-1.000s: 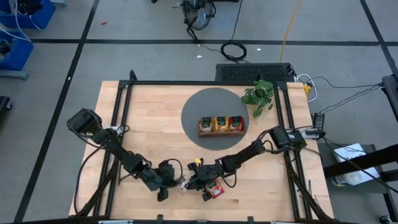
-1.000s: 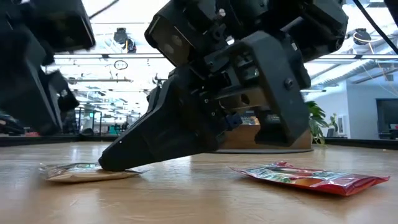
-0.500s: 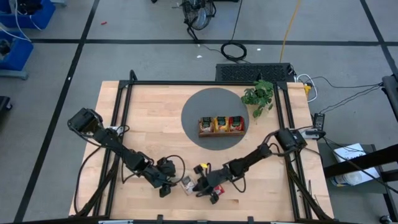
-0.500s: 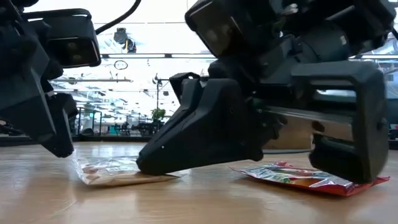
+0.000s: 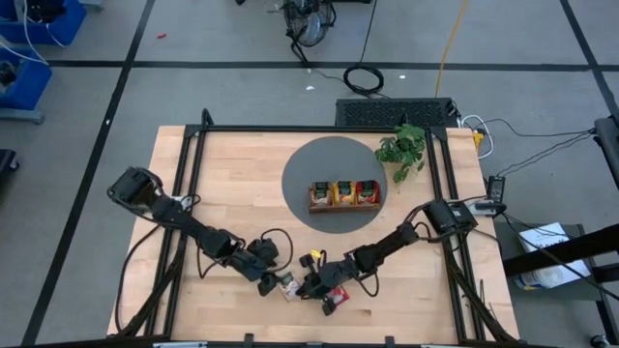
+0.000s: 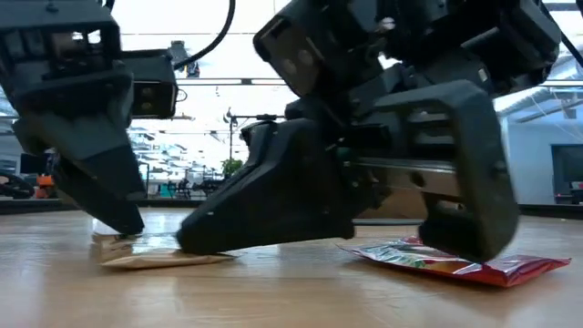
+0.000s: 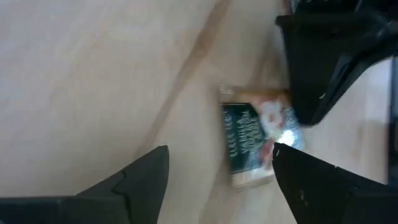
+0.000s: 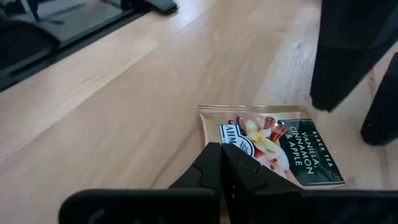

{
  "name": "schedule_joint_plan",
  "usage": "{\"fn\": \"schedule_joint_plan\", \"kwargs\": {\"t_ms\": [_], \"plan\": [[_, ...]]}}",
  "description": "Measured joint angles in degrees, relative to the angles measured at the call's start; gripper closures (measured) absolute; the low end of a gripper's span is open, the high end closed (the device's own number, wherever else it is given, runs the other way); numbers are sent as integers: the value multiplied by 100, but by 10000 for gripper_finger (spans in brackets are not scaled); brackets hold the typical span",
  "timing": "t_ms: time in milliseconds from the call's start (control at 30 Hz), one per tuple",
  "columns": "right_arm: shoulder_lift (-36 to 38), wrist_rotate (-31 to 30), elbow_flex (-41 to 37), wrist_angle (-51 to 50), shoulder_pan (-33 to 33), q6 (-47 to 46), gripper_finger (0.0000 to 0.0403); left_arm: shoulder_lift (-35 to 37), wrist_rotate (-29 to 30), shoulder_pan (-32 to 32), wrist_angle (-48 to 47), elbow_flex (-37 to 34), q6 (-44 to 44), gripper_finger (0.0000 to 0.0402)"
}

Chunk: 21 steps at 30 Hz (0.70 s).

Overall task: Pick & Place Tea
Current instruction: Put the brown tea packet into the left section of the wooden organizer

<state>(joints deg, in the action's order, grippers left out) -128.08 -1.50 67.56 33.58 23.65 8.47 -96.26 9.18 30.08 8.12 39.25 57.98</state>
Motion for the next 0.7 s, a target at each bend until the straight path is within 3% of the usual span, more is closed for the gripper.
{"fn": "schedule_joint_plan", "kwargs": {"t_ms": [333,700], "plan": [[-137,3,-5,30,-34,-163,403,-648,-447,-3,753,32,352,142],[-142,16,-12,-29,-69,-179,403,-803,-724,5,608,345,-235,186]]}}
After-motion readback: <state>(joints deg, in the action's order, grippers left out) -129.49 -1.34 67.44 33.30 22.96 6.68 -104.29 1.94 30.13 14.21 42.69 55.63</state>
